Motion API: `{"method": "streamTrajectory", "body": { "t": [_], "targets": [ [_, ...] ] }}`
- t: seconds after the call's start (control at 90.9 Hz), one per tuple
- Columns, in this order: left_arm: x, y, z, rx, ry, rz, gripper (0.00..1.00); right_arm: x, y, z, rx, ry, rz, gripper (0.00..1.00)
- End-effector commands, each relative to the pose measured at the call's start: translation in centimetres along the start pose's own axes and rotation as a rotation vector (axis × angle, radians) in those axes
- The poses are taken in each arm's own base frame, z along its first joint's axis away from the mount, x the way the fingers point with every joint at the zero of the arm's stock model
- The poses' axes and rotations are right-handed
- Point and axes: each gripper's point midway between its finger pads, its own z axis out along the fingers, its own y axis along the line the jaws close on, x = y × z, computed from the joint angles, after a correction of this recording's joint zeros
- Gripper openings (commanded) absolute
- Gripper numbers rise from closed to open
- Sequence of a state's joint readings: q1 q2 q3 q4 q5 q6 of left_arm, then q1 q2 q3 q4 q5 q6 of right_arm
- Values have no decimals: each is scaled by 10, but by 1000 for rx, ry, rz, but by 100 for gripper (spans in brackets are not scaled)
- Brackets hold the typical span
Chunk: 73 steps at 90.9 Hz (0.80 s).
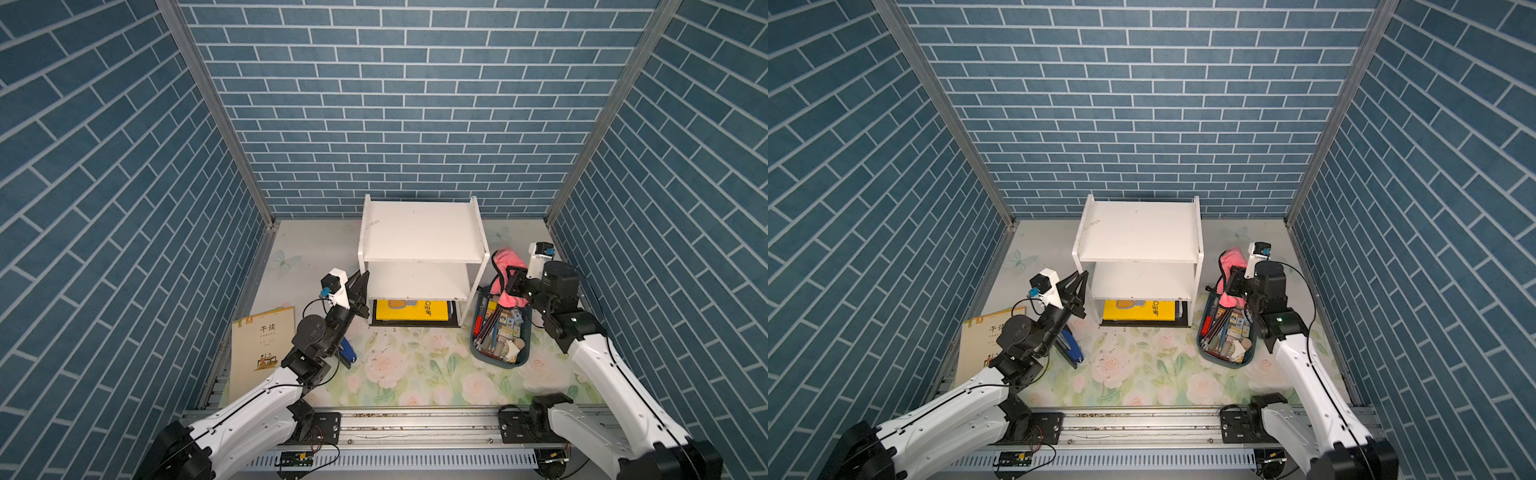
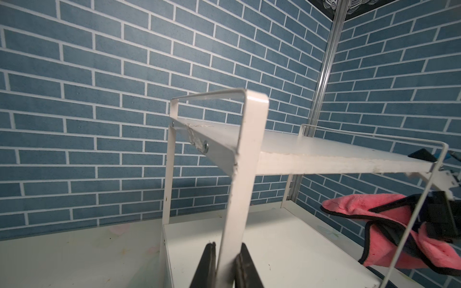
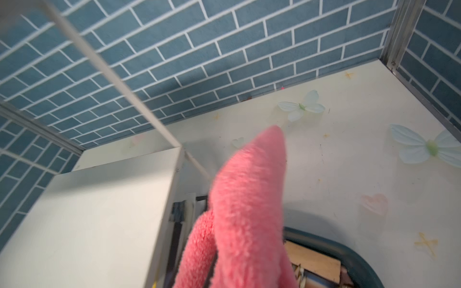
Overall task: Wipe the bookshelf clean with a cloth
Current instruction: Adjust the shelf at the center of the board.
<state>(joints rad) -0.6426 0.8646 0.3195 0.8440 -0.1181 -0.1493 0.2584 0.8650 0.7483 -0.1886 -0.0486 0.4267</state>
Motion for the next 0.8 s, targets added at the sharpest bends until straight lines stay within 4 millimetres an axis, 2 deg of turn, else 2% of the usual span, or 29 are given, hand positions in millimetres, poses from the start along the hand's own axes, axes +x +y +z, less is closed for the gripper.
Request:
{"method": "streamTrajectory", "body": {
  "t": [0.0, 0.132, 0.231, 0.286, 0.363, 0.484, 0.627, 0.792],
  "targets": [
    [26, 2, 2, -12, 81, -127, 0, 41, -2, -27, 60, 103, 51, 0],
    [24, -1, 3, 3, 70, -141, 0, 84, 5, -41, 24, 210, 56, 0],
    [29, -2, 3, 13, 72, -157, 0, 97, 25, -41, -109, 236, 44, 0],
    [30, -4, 4, 25, 74, -162, 0, 93, 44, -40, -218, 219, 46, 0],
    [33, -6, 5, 35, 78, -173, 0, 77, 66, -36, -332, 157, 49, 0],
    [33, -9, 6, 49, 72, -193, 0, 48, 84, -21, -388, 64, 66, 0],
    [36, -10, 13, 48, 74, -186, 0, 23, 83, 8, -328, 7, 47, 0],
    [43, -8, 32, 18, 93, -145, 0, 2, 71, 38, -282, 2, 61, 0]
  ]
}}
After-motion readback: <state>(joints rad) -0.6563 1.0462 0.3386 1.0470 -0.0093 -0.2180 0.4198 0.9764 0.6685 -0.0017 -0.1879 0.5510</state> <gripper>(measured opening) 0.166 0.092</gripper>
